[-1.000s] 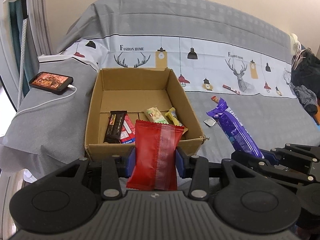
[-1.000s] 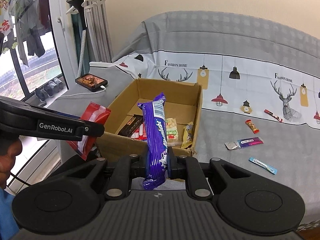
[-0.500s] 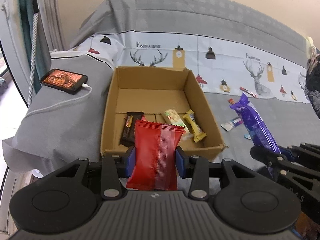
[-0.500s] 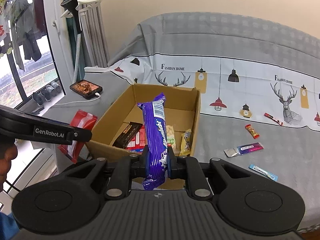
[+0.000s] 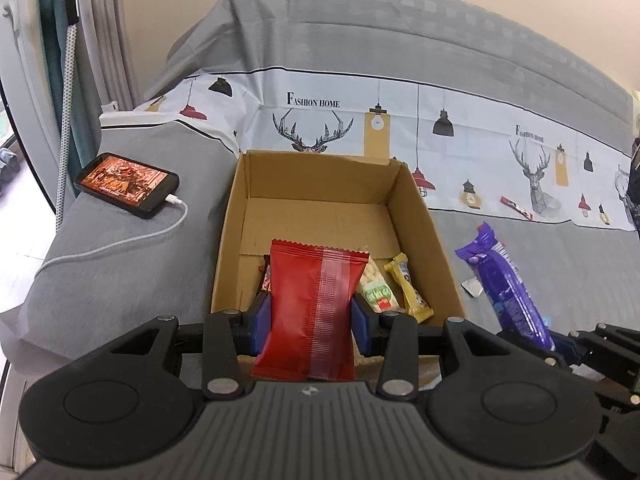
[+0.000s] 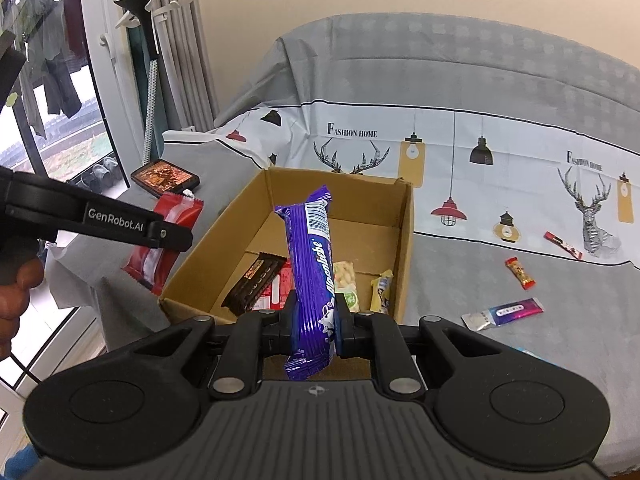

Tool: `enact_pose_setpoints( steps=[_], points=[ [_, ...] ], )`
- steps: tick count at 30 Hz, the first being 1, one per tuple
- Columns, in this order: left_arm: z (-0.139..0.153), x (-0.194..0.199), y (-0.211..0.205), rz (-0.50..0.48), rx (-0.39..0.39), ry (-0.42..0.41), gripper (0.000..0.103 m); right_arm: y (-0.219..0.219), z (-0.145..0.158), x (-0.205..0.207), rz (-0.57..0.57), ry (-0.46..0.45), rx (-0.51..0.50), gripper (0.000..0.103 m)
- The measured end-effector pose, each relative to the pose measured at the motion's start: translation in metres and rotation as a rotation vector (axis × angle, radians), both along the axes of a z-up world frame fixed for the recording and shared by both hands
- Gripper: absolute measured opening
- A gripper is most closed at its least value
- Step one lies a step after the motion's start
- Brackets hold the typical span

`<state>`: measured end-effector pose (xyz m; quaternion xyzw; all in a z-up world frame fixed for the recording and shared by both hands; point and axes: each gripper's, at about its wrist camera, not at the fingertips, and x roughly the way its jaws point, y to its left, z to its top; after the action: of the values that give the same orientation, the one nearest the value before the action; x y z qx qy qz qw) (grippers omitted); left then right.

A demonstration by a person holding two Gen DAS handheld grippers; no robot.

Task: Organize snacks
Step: 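Carry the red packet and purple bar with both tools over the box, then open both tools to drop the red packet and purple bar into the box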

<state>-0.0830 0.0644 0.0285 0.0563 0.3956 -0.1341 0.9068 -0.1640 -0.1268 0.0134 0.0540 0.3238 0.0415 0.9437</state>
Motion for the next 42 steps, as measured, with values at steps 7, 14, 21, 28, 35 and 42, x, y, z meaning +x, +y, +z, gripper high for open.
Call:
enact_pose_setpoints(
  steps=[7,14,21,28,35,42],
  points=[
    [-0.012,0.03,-0.008,0.004,0.017,0.038,0.046,-0.003,-0.012,0.033,-0.008,0.039,0.016,0.016],
    [-0.026,0.063,-0.02,0.001,0.041,0.069,0.046,-0.01,-0.028,0.07,-0.01,0.069,0.039,0.016],
    [-0.047,0.1,-0.035,-0.005,0.064,0.108,0.046,-0.016,-0.047,0.106,-0.015,0.103,0.049,0.016],
    [-0.07,0.133,-0.045,-0.009,0.083,0.144,0.046,-0.022,-0.068,0.138,-0.025,0.141,0.052,0.016],
    [-0.089,0.157,-0.049,-0.006,0.1,0.172,0.046,-0.022,-0.09,0.162,-0.021,0.181,0.048,0.016],
    [-0.107,0.171,-0.051,-0.001,0.117,0.203,0.047,-0.023,-0.106,0.177,-0.019,0.216,0.042,0.016]
  ],
)
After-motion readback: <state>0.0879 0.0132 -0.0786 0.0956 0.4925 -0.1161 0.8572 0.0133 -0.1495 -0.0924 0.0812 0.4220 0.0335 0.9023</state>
